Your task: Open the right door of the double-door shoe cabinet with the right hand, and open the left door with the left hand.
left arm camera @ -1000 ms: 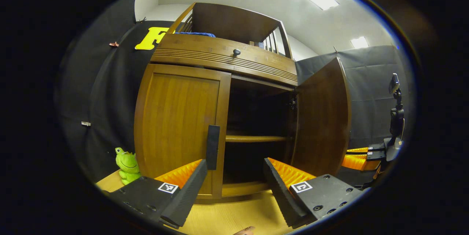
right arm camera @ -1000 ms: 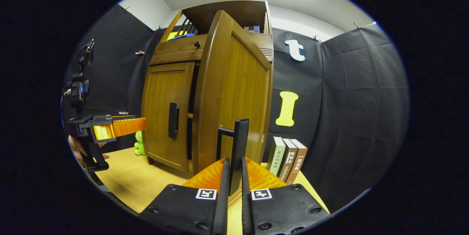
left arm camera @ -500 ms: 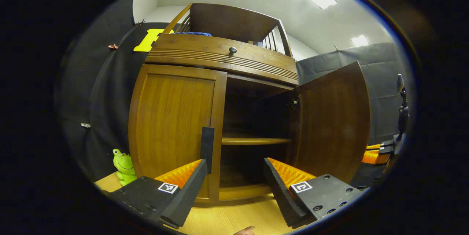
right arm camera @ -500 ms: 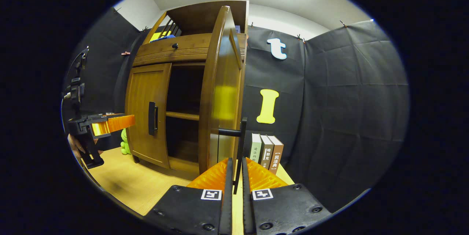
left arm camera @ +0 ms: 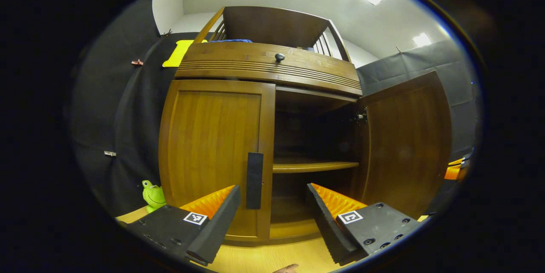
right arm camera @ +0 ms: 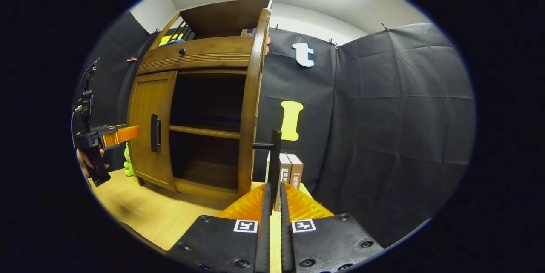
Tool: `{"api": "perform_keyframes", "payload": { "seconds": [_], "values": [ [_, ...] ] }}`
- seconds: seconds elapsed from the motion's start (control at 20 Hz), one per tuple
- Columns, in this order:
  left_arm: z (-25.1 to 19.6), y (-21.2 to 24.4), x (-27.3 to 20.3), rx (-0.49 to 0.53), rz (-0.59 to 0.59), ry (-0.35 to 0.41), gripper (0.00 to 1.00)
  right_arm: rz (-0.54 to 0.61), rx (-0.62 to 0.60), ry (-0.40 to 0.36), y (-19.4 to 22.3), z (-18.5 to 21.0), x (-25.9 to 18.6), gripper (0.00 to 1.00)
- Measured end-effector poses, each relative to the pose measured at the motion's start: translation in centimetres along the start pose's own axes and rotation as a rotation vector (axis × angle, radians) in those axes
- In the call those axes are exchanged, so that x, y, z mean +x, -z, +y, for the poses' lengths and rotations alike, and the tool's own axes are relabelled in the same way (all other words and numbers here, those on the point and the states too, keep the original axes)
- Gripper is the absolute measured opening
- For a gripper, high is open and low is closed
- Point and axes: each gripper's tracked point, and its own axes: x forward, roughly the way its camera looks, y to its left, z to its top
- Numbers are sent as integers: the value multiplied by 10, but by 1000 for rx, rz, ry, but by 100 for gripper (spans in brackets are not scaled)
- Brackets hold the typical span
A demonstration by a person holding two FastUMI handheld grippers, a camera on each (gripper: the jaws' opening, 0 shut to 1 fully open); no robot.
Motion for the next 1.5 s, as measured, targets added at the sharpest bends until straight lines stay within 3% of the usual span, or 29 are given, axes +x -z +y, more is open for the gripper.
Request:
{"api": "perform_keyframes", "payload": {
  "seconds": [0.05,0.2,0.25,0.5,0.85,0.95,1.05,1.2,1.25,1.5],
  "values": [
    [6,2,5,-5,-4,-7,96,-6,7,-10,-2,3,-4,12],
    [23,5,21,36,-6,-37,96,-40,-14,8,-8,-3,-17,21],
    [27,6,26,52,-11,-43,95,-50,-20,23,-11,-5,-20,19],
    [17,14,63,59,-17,-8,84,-32,-36,92,-2,-29,-32,86],
    [21,27,104,120,-29,-48,82,-30,75,150,-5,-57,-33,94],
    [26,32,110,125,-24,-74,74,-53,70,188,-9,-69,-37,95],
    [24,41,120,121,-7,-68,60,-67,53,228,-12,-80,-41,95],
    [31,44,124,136,-4,-89,50,-74,-11,283,-15,-94,-44,95],
    [30,43,124,121,-11,-85,37,-72,-31,294,-16,-96,-45,95],
    [28,43,123,115,-6,-63,35,-63,-86,263,-19,-79,-50,96]
  ]
}}
